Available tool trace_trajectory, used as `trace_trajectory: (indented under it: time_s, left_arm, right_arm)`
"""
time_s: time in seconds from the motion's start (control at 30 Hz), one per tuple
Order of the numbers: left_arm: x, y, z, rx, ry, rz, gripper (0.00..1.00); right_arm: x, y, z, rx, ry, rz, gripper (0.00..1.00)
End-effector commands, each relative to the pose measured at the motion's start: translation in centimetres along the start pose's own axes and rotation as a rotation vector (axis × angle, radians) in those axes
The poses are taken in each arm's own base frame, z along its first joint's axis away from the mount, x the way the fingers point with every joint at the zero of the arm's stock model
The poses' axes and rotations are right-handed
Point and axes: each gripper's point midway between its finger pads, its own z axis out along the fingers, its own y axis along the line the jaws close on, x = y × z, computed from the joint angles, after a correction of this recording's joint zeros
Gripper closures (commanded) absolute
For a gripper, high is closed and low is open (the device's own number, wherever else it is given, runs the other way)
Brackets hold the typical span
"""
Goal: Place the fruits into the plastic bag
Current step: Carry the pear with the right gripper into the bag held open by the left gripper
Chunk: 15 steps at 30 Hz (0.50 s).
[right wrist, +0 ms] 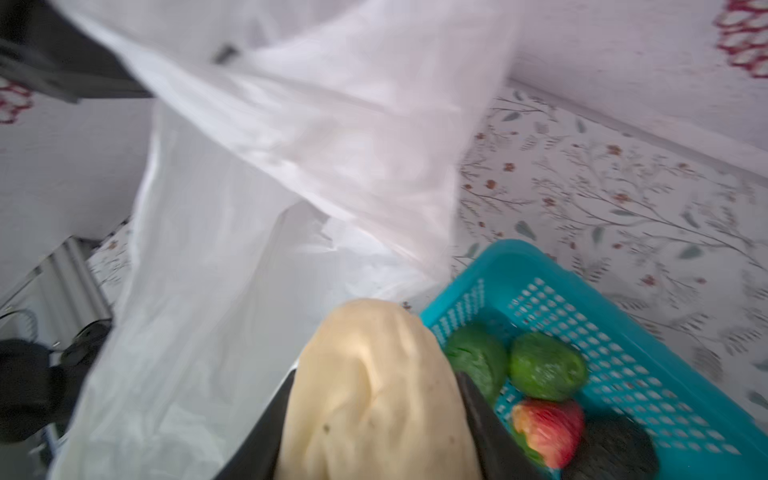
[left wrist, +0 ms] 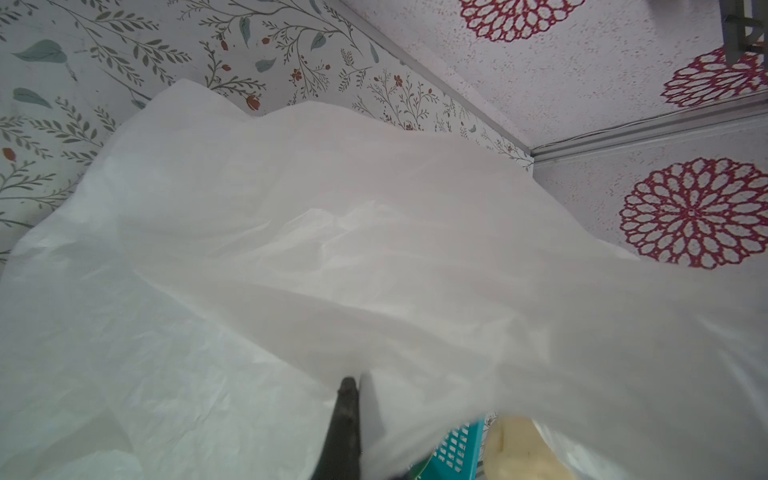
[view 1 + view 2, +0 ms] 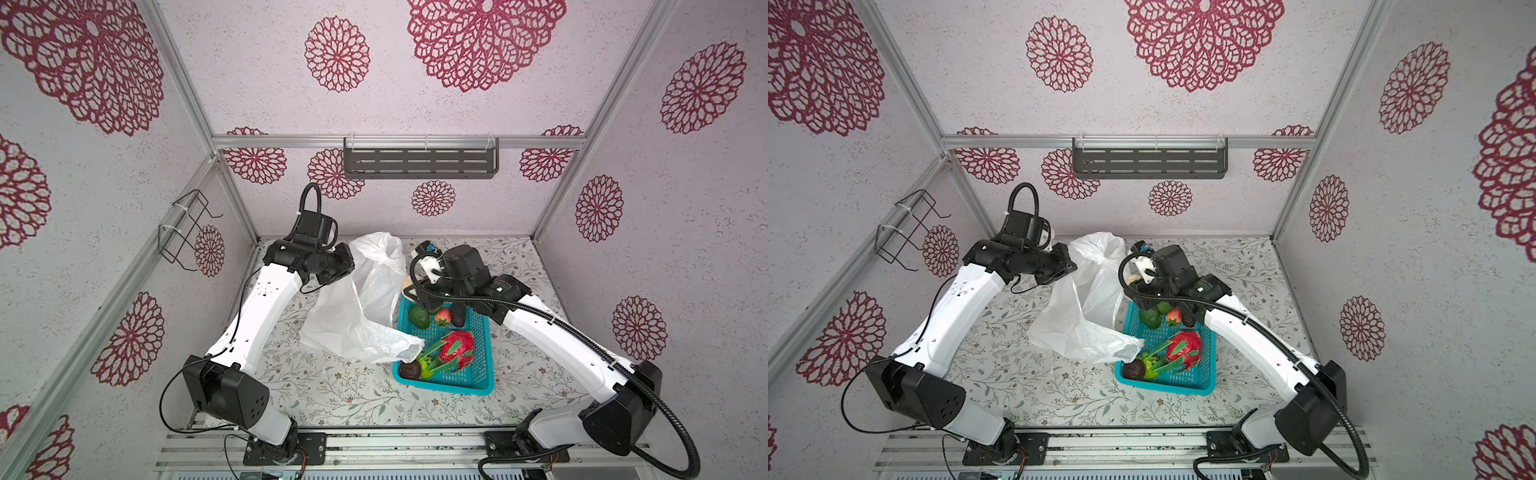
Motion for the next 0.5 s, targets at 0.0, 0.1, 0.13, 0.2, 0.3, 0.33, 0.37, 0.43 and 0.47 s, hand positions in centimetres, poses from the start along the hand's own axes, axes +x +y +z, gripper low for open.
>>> trace_trajectory:
  time_s: [0.0, 0.1, 0.13, 0.2, 0.3, 0.33, 0.37, 0.43, 0.47]
  left_arm:
    - [-0.5, -0.3, -0.1, 0.024, -0.019, -0.011, 1.00]
    - [-0.5, -0.3, -0.1, 0.032, -0.020, -0.021, 1.00]
    - [-0.5, -0.4, -0.1, 0.036, -0.022, -0.025, 1.00]
    - [-0.4, -0.5, 0.0, 0.046, -0.019, -0.036, 1.00]
    - [0.0, -0.7, 0.2, 0.065, -0.003, -0.051, 1.00]
    - [0.1, -0.7, 0.2, 0.070, 0.000, -0.055, 1.00]
    - [0.3, -0.7, 0.2, 0.072, 0.004, -0.059, 1.00]
    - [0.5, -0.5, 0.1, 0.072, 0.007, -0.060, 1.00]
    - [0.7, -0.5, 0.0, 0.073, 0.007, -0.060, 1.00]
  right_arm:
    - [-0.2, 5.5, 1.2, -0.227, 0.031, -0.066, 0.68]
    - [-0.6, 8.0, 3.3, -0.298, 0.028, -0.095, 0.69]
    - [-0.9, 8.7, 4.1, -0.319, 0.022, -0.105, 0.69]
    - [-1.5, 9.5, 5.7, -0.337, 0.011, -0.109, 0.69]
    - [-2.5, 8.9, 8.3, -0.309, -0.012, -0.077, 0.69]
    - [-2.7, 8.5, 9.0, -0.297, -0.022, -0.068, 0.69]
    - [-3.0, 7.8, 9.7, -0.265, -0.034, -0.052, 0.69]
    - [-3.3, 6.1, 11.1, -0.208, -0.040, -0.008, 0.69]
    - [-3.4, 4.9, 11.8, -0.168, -0.041, 0.024, 0.69]
